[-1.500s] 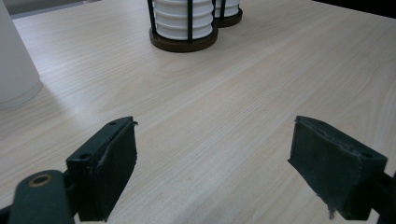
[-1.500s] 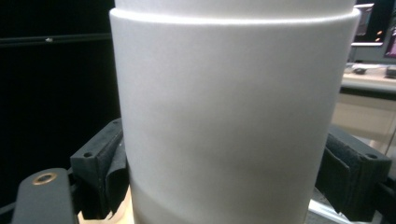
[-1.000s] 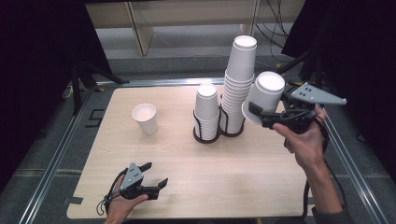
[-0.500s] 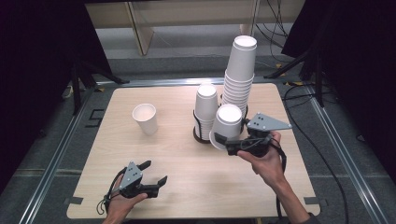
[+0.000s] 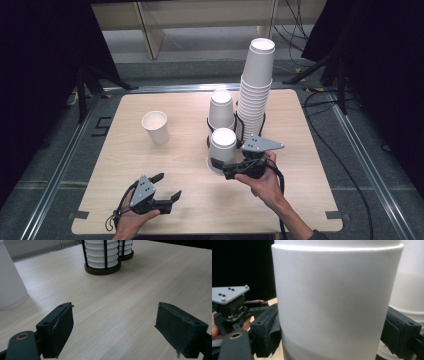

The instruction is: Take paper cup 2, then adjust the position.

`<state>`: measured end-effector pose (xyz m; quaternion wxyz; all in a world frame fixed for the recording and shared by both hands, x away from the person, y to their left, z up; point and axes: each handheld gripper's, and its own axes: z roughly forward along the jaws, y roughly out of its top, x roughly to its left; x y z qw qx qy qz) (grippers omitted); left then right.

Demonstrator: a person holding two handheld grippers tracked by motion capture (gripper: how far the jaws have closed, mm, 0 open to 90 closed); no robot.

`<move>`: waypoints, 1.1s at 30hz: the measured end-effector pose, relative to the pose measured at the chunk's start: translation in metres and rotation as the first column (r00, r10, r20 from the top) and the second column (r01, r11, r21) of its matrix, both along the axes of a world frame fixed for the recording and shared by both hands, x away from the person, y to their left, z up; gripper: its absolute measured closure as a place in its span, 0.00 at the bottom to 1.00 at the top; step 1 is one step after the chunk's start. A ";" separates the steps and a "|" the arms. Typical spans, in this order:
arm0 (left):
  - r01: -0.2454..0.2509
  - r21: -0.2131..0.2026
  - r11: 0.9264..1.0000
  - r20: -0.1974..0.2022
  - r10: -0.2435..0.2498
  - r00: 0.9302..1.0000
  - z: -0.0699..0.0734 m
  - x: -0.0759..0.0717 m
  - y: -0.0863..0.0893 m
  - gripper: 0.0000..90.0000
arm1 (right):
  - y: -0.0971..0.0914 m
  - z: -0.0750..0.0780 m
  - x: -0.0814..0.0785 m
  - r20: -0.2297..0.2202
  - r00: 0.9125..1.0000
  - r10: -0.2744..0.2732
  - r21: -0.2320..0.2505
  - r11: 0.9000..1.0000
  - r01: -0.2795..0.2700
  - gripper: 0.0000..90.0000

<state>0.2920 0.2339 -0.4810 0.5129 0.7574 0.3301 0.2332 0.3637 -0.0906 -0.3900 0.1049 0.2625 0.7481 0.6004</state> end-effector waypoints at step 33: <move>0.071 -0.046 0.996 0.020 -0.071 0.997 0.006 -0.011 -0.021 0.16 | 0.045 -0.036 -0.007 -0.034 0.996 0.088 -0.022 0.996 -0.089 0.17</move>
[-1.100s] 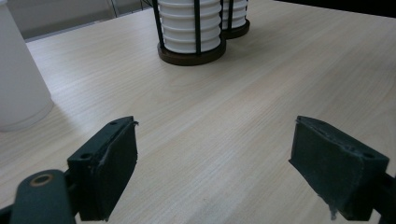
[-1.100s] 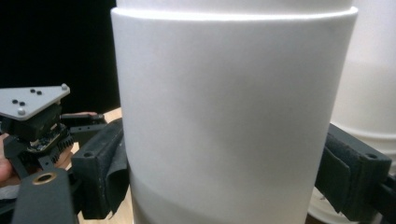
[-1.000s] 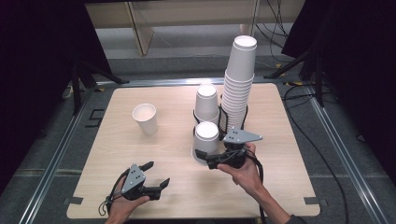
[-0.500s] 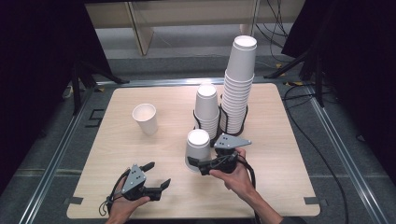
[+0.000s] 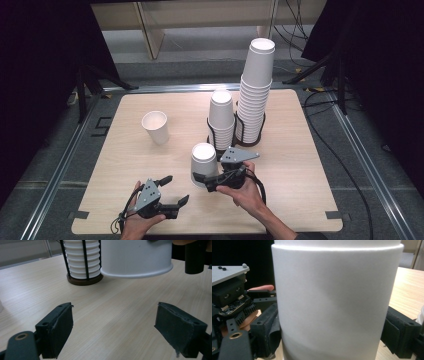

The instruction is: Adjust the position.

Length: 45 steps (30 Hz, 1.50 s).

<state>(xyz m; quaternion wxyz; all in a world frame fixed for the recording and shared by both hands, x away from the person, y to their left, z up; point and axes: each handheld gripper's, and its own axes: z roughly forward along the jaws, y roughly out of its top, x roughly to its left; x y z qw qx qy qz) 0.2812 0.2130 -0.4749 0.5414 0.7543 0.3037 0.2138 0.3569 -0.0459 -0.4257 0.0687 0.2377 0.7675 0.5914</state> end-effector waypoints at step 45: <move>0.020 -0.124 0.992 0.000 -0.020 1.000 0.002 0.001 -0.018 0.00 | 0.046 -0.007 -0.026 0.050 0.988 0.146 0.015 0.989 -0.147 0.18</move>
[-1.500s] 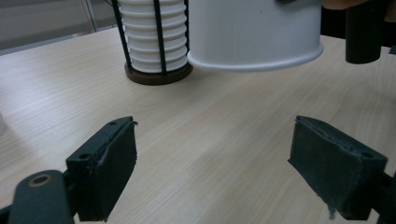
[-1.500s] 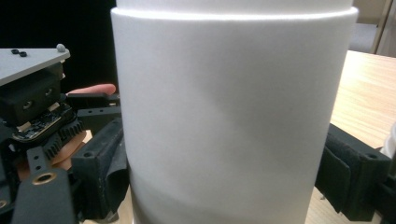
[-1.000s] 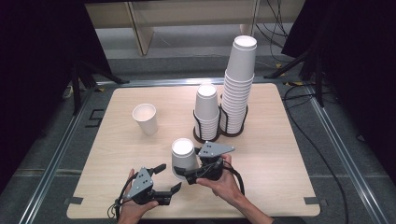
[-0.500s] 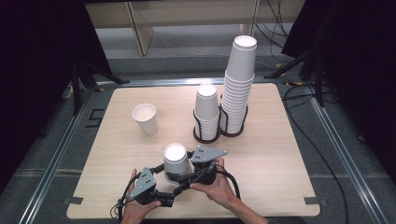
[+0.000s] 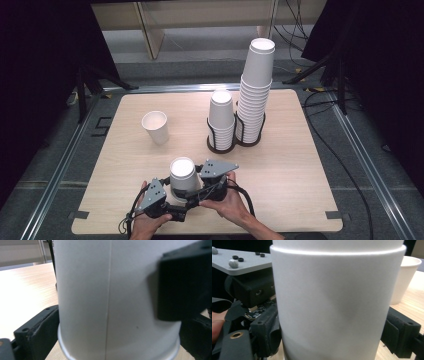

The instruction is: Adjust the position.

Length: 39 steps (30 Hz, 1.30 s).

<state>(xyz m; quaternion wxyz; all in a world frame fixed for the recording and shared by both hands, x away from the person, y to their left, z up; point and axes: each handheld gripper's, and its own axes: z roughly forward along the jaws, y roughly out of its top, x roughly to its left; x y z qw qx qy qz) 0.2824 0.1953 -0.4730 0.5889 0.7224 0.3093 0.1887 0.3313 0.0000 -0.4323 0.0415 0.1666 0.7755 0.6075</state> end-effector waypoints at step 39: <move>0.081 0.177 0.981 0.047 -0.091 0.995 0.007 0.000 0.003 0.12 | -0.018 0.034 0.003 -0.021 0.999 0.037 -0.045 0.998 -0.038 0.17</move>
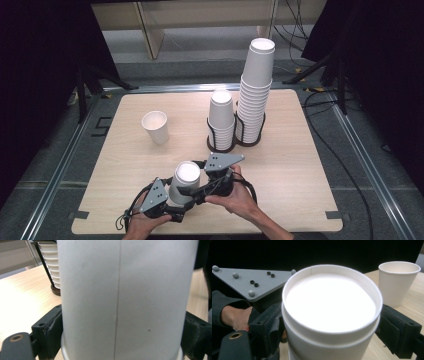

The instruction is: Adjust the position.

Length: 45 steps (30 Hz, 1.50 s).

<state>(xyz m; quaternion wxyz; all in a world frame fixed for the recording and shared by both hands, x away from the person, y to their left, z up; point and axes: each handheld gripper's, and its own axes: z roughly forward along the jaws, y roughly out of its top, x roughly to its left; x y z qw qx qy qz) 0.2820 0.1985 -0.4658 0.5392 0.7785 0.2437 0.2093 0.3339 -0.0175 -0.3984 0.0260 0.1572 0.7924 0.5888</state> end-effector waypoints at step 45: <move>0.087 0.342 0.936 0.054 -0.112 0.992 0.004 -0.005 -0.003 0.15 | -0.004 0.004 0.000 -0.076 0.989 0.127 -0.266 0.953 -0.143 0.23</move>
